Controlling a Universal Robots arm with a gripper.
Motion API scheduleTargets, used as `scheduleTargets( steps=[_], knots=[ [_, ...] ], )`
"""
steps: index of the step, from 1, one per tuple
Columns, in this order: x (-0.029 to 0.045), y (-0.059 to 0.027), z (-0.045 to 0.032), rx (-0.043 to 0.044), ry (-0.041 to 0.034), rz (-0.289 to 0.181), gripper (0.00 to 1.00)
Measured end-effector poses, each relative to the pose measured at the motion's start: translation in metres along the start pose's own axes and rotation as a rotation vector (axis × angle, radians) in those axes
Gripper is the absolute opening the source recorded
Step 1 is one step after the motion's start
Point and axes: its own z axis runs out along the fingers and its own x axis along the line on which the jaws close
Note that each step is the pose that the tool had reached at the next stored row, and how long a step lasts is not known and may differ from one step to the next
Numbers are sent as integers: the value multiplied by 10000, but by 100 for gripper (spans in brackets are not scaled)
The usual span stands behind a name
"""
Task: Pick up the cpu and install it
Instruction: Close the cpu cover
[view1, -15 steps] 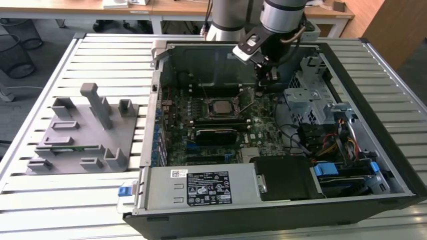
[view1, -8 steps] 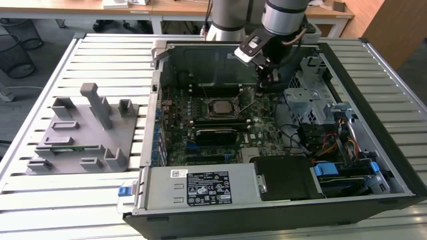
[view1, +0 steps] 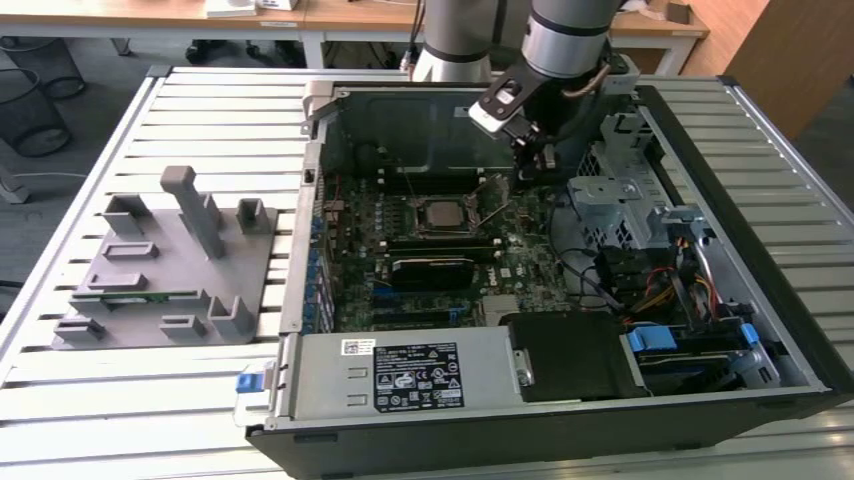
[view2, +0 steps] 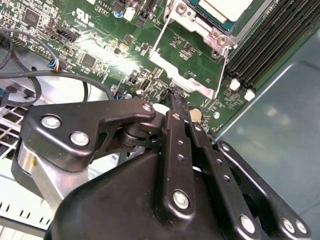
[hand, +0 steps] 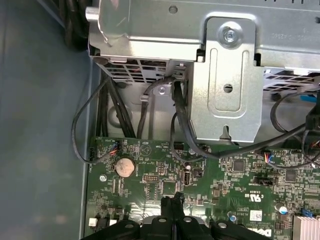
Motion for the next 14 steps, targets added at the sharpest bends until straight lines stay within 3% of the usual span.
scheduleTargets(
  steps=[14],
  knots=[
    [2, -40, 40, 3, 1, -7, 11]
  ],
)
